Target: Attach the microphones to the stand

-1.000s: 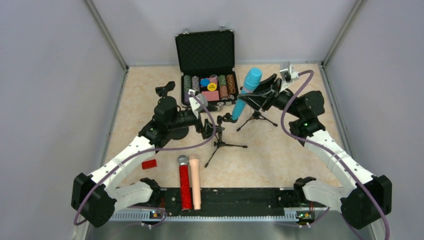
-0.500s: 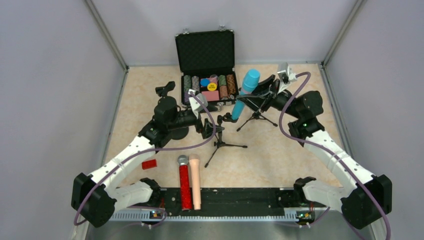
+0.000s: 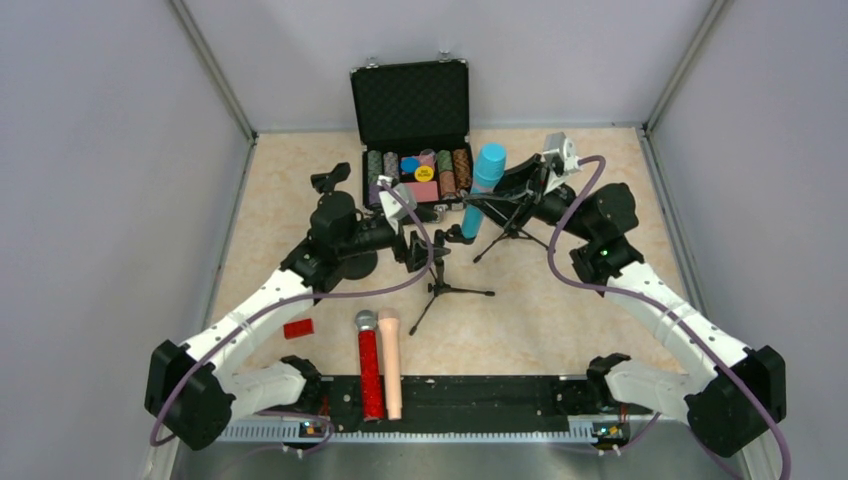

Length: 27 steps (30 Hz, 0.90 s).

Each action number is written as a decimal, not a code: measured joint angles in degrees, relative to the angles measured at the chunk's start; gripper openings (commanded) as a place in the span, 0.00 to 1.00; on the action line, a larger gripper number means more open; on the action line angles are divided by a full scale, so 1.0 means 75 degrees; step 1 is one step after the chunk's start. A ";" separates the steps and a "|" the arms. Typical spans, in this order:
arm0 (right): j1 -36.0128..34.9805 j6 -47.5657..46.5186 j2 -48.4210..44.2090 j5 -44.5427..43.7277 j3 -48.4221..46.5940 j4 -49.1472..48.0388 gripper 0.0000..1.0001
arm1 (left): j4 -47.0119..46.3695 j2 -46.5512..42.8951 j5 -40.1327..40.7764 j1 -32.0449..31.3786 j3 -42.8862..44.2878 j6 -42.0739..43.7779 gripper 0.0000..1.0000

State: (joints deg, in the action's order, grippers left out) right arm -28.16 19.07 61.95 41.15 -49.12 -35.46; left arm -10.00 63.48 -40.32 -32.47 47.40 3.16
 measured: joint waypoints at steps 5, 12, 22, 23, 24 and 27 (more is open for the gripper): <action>-0.0052 -0.0096 0.0000 -0.0082 0.0000 0.0044 0.00 | -0.0245 0.0297 0.0012 -0.0023 0.0003 -0.0070 0.75; -0.0079 -0.0213 0.0000 -0.0149 0.0000 0.0052 0.00 | -0.0329 0.0589 -0.0146 -0.0140 0.0038 -0.0140 0.47; -0.0134 -0.0382 0.0000 -0.0251 0.0000 0.0073 0.00 | -0.0361 0.0592 -0.0306 -0.0178 0.0055 -0.0032 0.00; -0.0146 -0.0402 0.0000 -0.0254 0.0000 0.0076 0.00 | -0.0367 0.0592 -0.0306 -0.0178 0.0055 -0.0035 0.00; -0.0157 -0.0423 0.0003 -0.0265 0.0000 0.0079 0.00 | -0.0370 0.0592 -0.0306 -0.0178 0.0055 -0.0038 0.00; -0.0195 -0.0513 0.0012 -0.0286 0.0000 0.0079 0.00 | -0.0396 0.0606 -0.0306 -0.0178 0.0055 -0.0076 0.00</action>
State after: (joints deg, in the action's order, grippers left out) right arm -29.63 15.22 62.04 39.00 -49.12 -34.87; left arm -12.97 68.03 -42.61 -33.80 47.81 2.59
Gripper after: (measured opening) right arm 0.378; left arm 0.461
